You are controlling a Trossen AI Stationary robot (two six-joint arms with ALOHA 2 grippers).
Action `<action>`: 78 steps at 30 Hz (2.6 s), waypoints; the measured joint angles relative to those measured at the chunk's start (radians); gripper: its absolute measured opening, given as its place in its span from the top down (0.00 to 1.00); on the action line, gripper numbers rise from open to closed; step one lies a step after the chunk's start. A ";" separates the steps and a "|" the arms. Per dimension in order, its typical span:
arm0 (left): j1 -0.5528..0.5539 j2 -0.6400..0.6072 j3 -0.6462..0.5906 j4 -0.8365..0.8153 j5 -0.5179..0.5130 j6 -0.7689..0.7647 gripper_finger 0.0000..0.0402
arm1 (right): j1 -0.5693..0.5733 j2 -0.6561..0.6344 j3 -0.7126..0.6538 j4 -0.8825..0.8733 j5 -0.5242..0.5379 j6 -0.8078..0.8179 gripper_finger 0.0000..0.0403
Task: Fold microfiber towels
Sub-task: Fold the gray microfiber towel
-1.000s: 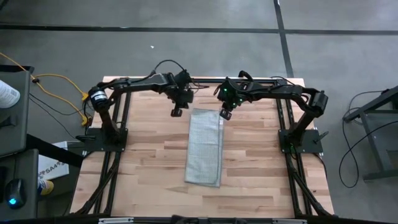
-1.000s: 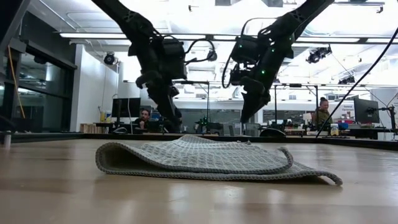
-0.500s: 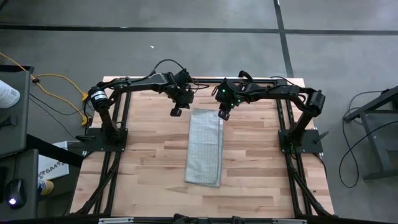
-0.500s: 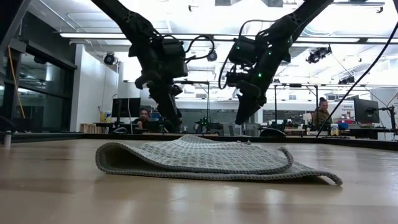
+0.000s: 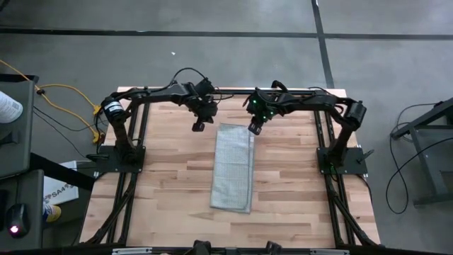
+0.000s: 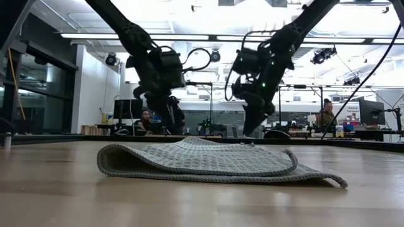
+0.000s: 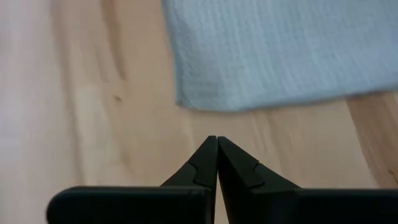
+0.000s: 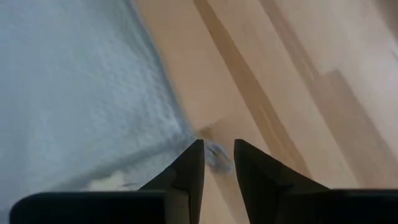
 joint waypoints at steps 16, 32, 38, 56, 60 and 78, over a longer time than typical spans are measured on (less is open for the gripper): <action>-0.001 0.000 -0.005 0.035 0.007 -0.004 0.97 | -0.021 0.054 0.001 -0.013 0.073 -0.035 0.78; -0.002 -0.001 -0.005 0.039 0.006 -0.014 0.97 | -0.023 0.054 0.001 -0.026 0.046 -0.030 0.65; -0.002 -0.001 -0.005 0.039 0.005 -0.023 0.97 | -0.023 0.054 0.001 -0.037 0.045 -0.027 0.66; -0.002 -0.002 -0.005 0.036 0.004 -0.037 0.97 | -0.035 0.090 0.004 -0.029 -0.003 -0.022 0.65; -0.002 -0.002 -0.005 0.033 0.004 -0.037 0.97 | -0.032 0.091 0.003 -0.017 0.010 -0.023 0.67; -0.002 -0.002 -0.005 0.031 0.006 -0.054 0.97 | -0.026 0.088 0.001 -0.009 -0.016 -0.029 0.99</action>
